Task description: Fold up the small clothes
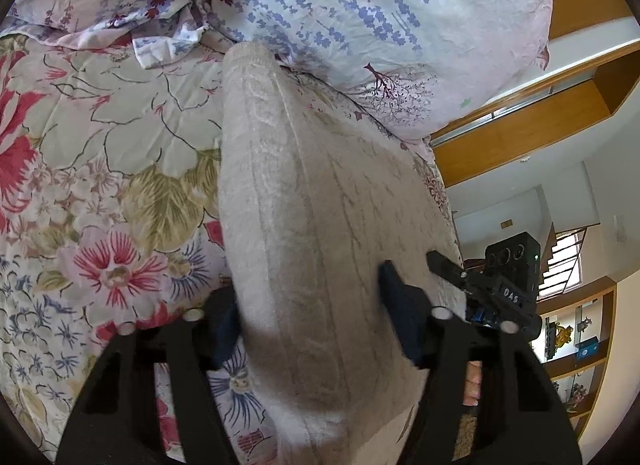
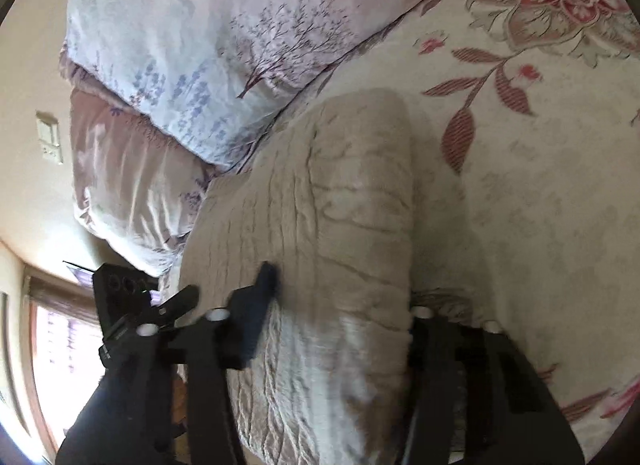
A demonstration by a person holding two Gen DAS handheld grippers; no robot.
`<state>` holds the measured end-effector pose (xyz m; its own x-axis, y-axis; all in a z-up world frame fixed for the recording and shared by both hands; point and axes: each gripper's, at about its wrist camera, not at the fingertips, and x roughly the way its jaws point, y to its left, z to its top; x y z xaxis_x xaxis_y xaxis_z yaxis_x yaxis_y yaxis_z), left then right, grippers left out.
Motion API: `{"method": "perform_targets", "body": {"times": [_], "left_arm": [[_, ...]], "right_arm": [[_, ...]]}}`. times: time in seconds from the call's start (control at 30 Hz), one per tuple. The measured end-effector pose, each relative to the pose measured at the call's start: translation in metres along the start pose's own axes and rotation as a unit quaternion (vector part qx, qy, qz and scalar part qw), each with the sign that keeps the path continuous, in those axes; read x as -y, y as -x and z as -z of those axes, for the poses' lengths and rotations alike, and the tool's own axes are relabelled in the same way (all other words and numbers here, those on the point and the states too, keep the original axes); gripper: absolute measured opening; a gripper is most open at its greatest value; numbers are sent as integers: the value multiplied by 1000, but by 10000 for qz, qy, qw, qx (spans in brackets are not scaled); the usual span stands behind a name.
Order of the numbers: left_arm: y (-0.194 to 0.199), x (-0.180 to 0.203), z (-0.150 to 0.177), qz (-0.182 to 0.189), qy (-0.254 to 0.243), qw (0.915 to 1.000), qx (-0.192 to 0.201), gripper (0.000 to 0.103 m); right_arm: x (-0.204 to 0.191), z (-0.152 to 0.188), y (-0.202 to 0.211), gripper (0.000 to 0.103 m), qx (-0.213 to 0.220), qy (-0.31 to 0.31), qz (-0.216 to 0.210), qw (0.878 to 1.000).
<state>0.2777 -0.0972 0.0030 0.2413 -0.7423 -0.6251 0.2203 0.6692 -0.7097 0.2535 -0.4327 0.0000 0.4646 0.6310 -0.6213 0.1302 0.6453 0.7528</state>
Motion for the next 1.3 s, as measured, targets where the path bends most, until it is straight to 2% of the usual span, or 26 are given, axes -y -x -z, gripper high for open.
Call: {"method": "perform_targets", "body": {"times": [0.07,0.13,0.33,0.47,0.63,0.73,0.8,0.9,0.97,1.1,1.17,1.2,1.23,1.3], "left_arm": [[6,1,2,87,-75,9999,80,43],[13,6,2,217,-123,9996,108,39],[50,13,5,238,-503,9982,233,37],[86,-4,7,106,-531,9978,386,37],[132,-42,7,-238,-403,9968,655,38],[150,-80,11,-463,-111,9962,731,40],[147,-109,11,-570,203,9962,626,44],[147,-128,15,-306,445,9966,626,50],[149,-125,15,-437,320,9961,692,57],[150,-119,14,-692,141,9947,748,61],[147,-116,12,-886,92,9930,780,70],[147,-115,13,-966,60,9921,795,72],[146,-115,13,-1076,14,9909,804,74],[142,-110,12,-1258,-101,9886,826,74]], "right_arm": [[-2,4,5,34,99,20,-90,9999],[-8,7,9,31,190,48,-168,9997],[-50,20,8,29,250,466,-285,9982],[-84,27,-16,29,173,794,-378,9960],[-128,36,-63,29,-1,1325,-355,9905],[-143,45,-98,30,-350,1550,-136,9872],[-142,49,-119,39,-552,1554,266,9860],[-134,43,-114,42,-627,1255,82,9901],[-126,40,-101,42,-530,1115,38,9923],[-117,33,-82,42,-199,976,13,9950],[-118,29,-80,41,-40,976,47,9952],[-120,28,-81,30,4,1016,80,9948],[-123,28,-83,22,52,1142,233,9932],[-131,31,-95,20,60,1345,689,9885]]}}
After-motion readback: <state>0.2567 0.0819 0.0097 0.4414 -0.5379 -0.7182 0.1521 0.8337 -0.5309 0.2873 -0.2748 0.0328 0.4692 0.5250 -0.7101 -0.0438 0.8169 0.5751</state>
